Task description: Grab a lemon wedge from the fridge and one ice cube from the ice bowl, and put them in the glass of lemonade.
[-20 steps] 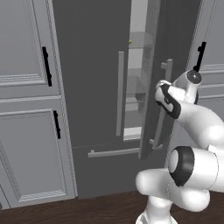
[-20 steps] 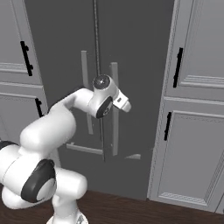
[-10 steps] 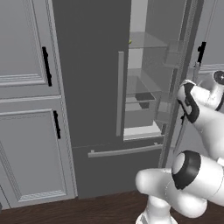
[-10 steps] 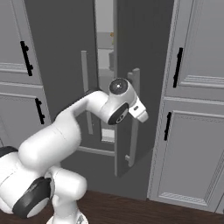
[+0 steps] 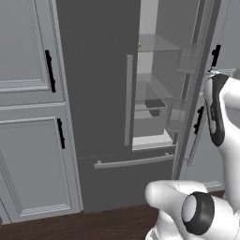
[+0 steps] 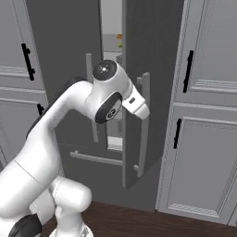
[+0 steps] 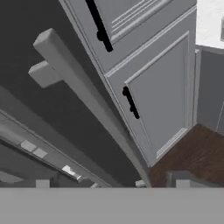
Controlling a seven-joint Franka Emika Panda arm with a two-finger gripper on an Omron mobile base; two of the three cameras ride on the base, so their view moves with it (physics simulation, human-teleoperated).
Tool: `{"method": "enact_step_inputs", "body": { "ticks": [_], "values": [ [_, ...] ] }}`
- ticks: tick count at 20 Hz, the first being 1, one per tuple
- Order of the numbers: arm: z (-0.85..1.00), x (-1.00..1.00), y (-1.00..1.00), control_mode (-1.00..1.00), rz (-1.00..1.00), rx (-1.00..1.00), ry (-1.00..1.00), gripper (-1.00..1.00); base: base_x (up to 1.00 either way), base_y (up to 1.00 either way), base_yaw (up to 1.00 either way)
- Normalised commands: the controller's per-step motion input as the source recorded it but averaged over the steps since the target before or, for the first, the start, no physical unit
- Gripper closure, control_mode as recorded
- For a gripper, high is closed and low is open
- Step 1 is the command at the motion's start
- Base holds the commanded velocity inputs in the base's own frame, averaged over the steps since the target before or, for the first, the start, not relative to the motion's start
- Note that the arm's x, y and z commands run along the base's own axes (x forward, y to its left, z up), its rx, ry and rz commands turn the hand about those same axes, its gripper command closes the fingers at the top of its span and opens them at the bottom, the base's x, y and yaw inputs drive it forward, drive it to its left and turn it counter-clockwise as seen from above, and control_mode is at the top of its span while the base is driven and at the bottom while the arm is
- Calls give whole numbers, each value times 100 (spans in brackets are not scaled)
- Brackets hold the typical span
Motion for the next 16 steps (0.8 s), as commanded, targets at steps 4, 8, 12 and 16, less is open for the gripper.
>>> {"method": "enact_step_inputs", "body": {
  "ticks": [4,8,12,16],
  "values": [
    [53,-4,100,-100,-10,-35,1,-100,0,0,0],
    [14,47,100,-100,-18,-42,17,-100,0,0,0],
    [-9,90,96,-100,-22,-49,27,-100,0,0,0],
    [-28,100,34,-100,-27,-33,14,-100,0,0,0]
  ]
}}
